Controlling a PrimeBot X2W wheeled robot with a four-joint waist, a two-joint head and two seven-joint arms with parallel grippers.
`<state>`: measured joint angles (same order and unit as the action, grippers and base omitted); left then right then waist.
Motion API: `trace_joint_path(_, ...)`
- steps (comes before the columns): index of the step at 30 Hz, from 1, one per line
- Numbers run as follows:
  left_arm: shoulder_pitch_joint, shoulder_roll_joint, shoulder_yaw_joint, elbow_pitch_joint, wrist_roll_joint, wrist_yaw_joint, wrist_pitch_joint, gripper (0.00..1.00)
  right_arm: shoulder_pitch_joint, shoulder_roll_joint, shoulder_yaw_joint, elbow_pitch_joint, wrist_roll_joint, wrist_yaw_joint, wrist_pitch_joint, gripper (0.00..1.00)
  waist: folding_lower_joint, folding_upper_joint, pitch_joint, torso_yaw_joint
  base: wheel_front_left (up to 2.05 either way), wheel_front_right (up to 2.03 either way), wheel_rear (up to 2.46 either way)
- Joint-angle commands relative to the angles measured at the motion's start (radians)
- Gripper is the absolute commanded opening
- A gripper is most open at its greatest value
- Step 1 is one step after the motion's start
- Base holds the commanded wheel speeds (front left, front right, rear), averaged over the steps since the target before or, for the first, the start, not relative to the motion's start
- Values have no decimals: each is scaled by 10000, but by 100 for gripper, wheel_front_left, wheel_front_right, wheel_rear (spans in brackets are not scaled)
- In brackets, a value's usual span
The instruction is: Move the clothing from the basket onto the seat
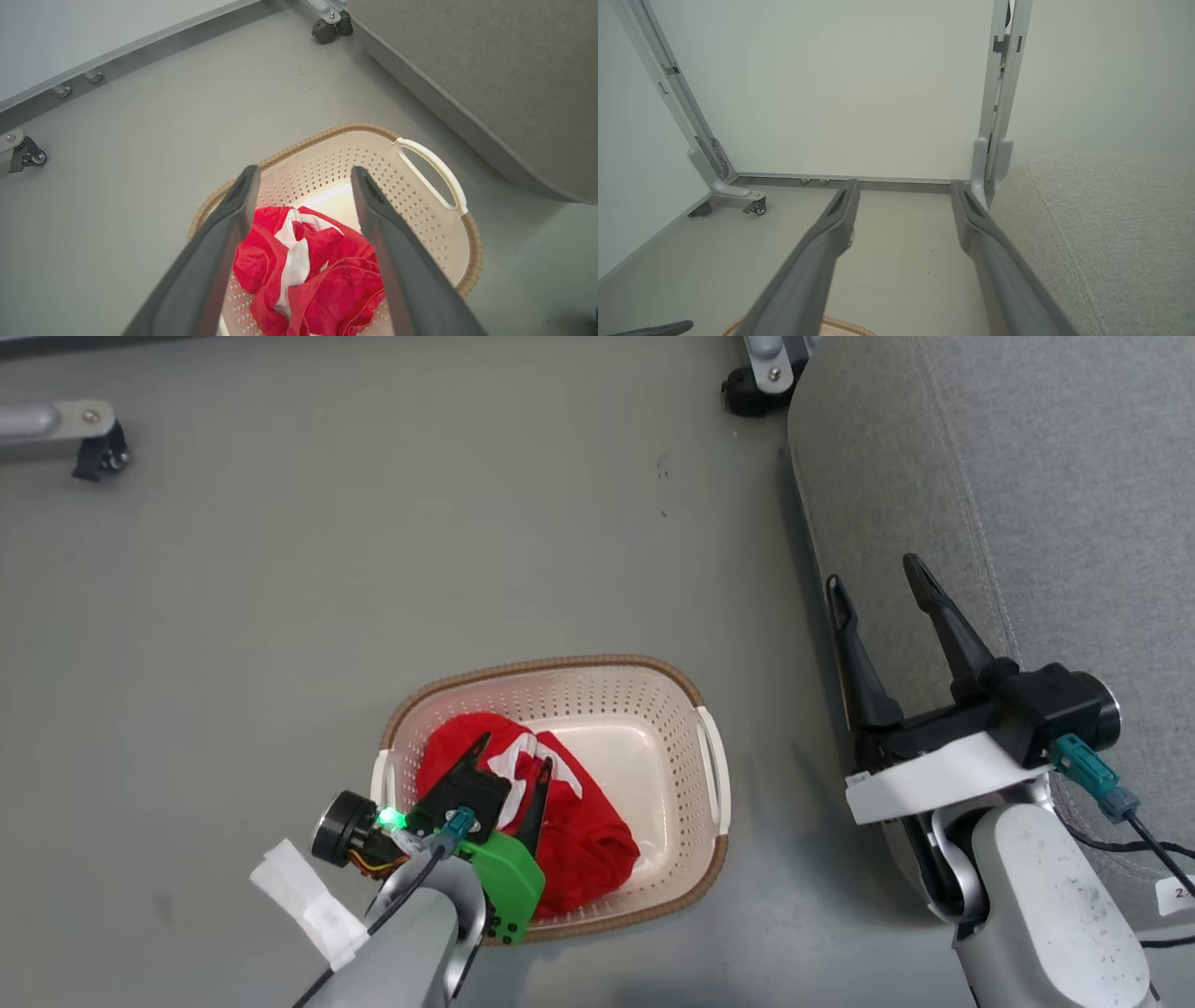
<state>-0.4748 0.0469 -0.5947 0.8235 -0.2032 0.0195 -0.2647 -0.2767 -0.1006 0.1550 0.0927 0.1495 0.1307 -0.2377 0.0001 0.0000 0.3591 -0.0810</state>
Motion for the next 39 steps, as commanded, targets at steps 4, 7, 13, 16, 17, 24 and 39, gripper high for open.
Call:
trace_joint_path(4,-1003,67,-666,971,-194,189,71,100,-563,63,57,-120,95,1,-159,100,-1,0,1907,-659,0,0,0)
trace_joint_path(7,-1485,68,-1020,1497,-346,261,153,100,-783,114,56,-160,149,1,-204,100,-1,0,2395,-779,0,0,0)
trace_joint_path(13,-2367,67,-1531,2545,-583,424,531,100,-1118,227,167,-210,236,1,-279,100,-1,0,3262,-1046,0,0,0)
trace_joint_path(16,-2812,65,-1716,3056,-586,530,796,100,-1304,287,232,-270,302,1,-275,100,-1,0,3727,-1186,0,0,0)
trace_joint_path(17,-2930,68,-1742,3189,-591,563,845,100,-1359,306,250,-319,332,1,-278,100,-1,0,3856,-1233,0,0,0)
trace_joint_path(24,-3729,230,-2005,4208,-354,746,1205,100,-1652,428,378,-610,556,1,-276,100,-1,0,4793,-1586,0,0,0)
trace_joint_path(39,-4527,1125,-2499,4616,-2,1133,2246,100,-2031,493,760,-894,1263,1,-279,100,-1,0,5965,-2162,0,0,0)
